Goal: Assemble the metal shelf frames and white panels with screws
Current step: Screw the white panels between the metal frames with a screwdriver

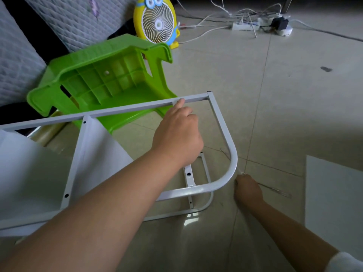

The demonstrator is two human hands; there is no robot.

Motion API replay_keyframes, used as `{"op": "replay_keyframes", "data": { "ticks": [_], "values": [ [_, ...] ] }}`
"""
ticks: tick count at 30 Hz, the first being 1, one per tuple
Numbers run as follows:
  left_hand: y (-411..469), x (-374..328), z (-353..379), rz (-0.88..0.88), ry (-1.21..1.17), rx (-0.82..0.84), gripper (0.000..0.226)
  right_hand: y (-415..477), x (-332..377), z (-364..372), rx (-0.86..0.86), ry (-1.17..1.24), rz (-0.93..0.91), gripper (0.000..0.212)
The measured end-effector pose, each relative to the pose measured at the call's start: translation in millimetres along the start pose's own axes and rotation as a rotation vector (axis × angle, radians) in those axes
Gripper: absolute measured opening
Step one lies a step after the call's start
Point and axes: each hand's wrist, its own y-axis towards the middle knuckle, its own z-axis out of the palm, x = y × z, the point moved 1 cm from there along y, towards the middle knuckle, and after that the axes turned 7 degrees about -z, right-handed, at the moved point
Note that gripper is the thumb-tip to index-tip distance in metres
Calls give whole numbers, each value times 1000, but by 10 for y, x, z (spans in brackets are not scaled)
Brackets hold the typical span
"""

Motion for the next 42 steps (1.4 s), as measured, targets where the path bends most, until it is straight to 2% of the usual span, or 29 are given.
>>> {"op": "replay_keyframes", "data": {
  "ticks": [3,5,10,17,21,24,29,33,37,40,42],
  "values": [
    [-13,-7,-13,-9,-15,2,48,-9,46,1,16,-69,-31,22],
    [-23,-9,-17,-11,-7,11,43,8,53,-12,22,-81,-43,23],
    [-44,-9,-30,-2,6,12,48,71,-25,-42,-1,-1,-35,19],
    [-48,-14,-33,-5,-10,11,39,53,-41,44,25,-138,-160,23],
    [-42,-7,-16,-24,-29,-5,38,18,-46,0,48,-168,-169,22],
    [-35,-5,-7,-30,-31,-10,38,-11,-51,-75,-1,-127,-150,17],
    [-34,-10,-20,-25,-1,13,39,54,-12,-432,-166,149,-132,16],
    [-49,-35,-58,-40,-33,7,49,179,186,-1023,-389,448,-124,23],
    [-16,-21,-73,-85,-20,44,55,229,506,-1730,-536,721,-139,28],
    [26,48,-93,-98,6,20,52,251,758,-2261,-618,918,-218,27],
    [11,165,-141,-115,25,-14,51,210,983,-2562,-648,935,-314,27]
  ]
}}
